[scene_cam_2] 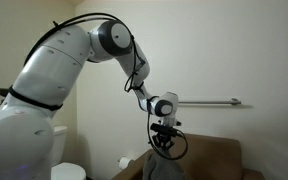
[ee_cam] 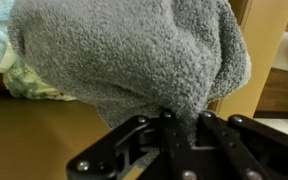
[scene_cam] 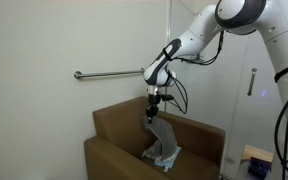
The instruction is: Put the grey towel on the seat of the chair
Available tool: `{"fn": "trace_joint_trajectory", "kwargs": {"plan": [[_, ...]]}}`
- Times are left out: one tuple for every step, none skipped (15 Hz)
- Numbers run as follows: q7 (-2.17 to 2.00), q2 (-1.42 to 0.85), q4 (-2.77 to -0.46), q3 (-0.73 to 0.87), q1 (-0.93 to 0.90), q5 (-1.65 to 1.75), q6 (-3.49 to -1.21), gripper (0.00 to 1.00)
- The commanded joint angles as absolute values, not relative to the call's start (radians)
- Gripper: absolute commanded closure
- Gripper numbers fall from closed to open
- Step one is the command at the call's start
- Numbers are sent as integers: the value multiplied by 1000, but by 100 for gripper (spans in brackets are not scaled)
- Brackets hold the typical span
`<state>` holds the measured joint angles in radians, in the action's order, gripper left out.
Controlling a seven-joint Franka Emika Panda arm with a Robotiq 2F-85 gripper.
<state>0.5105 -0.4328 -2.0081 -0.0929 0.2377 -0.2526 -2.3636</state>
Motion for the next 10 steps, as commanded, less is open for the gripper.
{"fn": "trace_joint_trajectory", "kwargs": {"plan": [[391, -471, -2003, -81, 200, -294, -2497, 93], [354, -486, -1998, -81, 193, -300, -2533, 93], [311, -506, -1992, -78, 185, -300, -2562, 93], [272, -523, -1986, -76, 178, -297, -2584, 93], [228, -540, -1979, -70, 171, -291, -2602, 93], [187, -557, -1972, -62, 165, -286, -2615, 93], [149, -574, -1964, -54, 162, -283, -2619, 93], [118, -587, -1957, -49, 162, -285, -2616, 93], [101, -601, -1952, -49, 171, -294, -2616, 93], [82, -612, -1947, -47, 175, -298, -2618, 93]]}}
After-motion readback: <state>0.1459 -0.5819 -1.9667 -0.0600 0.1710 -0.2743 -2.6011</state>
